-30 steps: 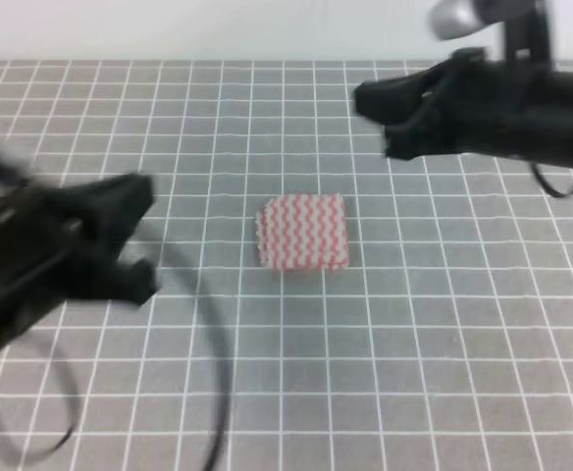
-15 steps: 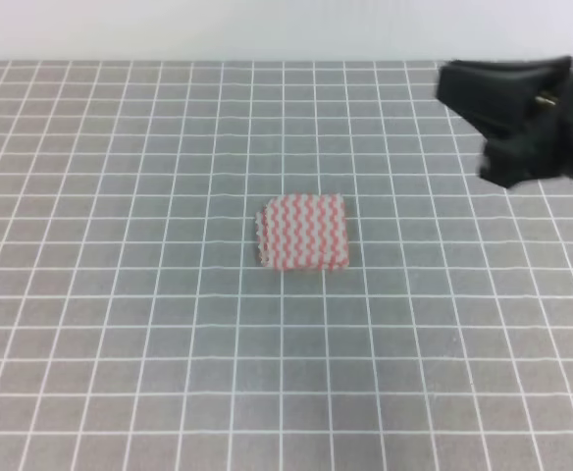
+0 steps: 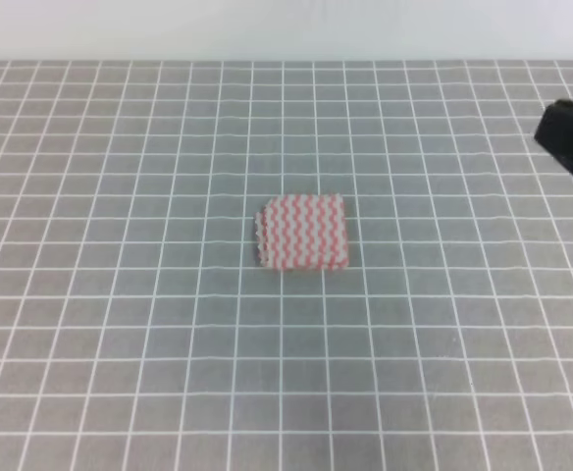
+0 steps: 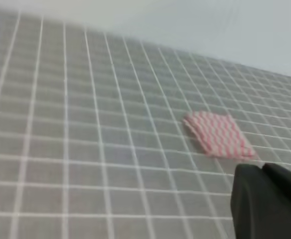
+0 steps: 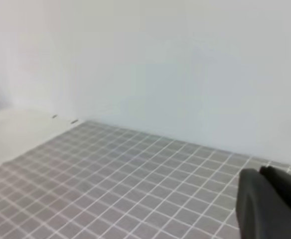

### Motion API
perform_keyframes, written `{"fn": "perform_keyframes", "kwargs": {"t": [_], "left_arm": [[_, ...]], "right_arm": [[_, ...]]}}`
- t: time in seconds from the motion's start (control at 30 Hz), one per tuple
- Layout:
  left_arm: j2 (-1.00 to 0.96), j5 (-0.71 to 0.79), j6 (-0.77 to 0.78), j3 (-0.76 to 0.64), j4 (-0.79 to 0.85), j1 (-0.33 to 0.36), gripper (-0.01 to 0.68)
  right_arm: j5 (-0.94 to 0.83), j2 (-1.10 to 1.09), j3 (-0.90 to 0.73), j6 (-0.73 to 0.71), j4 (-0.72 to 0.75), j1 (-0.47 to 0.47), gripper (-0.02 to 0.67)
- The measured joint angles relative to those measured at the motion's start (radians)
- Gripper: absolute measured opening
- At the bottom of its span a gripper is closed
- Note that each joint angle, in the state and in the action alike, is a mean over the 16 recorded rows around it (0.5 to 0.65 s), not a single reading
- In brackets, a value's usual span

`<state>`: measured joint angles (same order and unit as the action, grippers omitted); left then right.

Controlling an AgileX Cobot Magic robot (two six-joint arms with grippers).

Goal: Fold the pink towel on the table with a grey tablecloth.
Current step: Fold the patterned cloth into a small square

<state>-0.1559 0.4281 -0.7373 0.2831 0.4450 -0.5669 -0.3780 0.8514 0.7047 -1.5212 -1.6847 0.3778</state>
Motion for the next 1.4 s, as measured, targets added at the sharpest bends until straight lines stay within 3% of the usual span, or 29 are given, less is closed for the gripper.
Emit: {"fn": "perform_keyframes", "kwargs": {"t": [0.2,0.7,0.9,1.1,1.4], "left_arm": [[0.016,0.041,-0.003,-0.014,-0.056,0.000,0.000],[0.018,0.043,-0.003,-0.014,-0.085,0.001,0.000],[0.020,0.044,-0.003,-0.014,-0.084,0.001,0.000],[0.018,0.044,-0.003,-0.014,-0.084,0.001,0.000],[0.015,0.042,-0.003,-0.014,-0.083,0.000,0.000]], "right_arm": [[0.012,-0.029,-0.007,-0.018,-0.026,0.000,-0.016],[0.005,-0.033,-0.007,-0.244,-0.148,0.000,-0.016],[0.022,-0.033,-0.022,-0.253,-0.141,0.000,-0.016],[0.086,-0.038,-0.074,-0.268,-0.143,0.000,-0.016],[0.310,-0.130,-0.217,-0.407,-0.116,-0.001,-0.016]]}}
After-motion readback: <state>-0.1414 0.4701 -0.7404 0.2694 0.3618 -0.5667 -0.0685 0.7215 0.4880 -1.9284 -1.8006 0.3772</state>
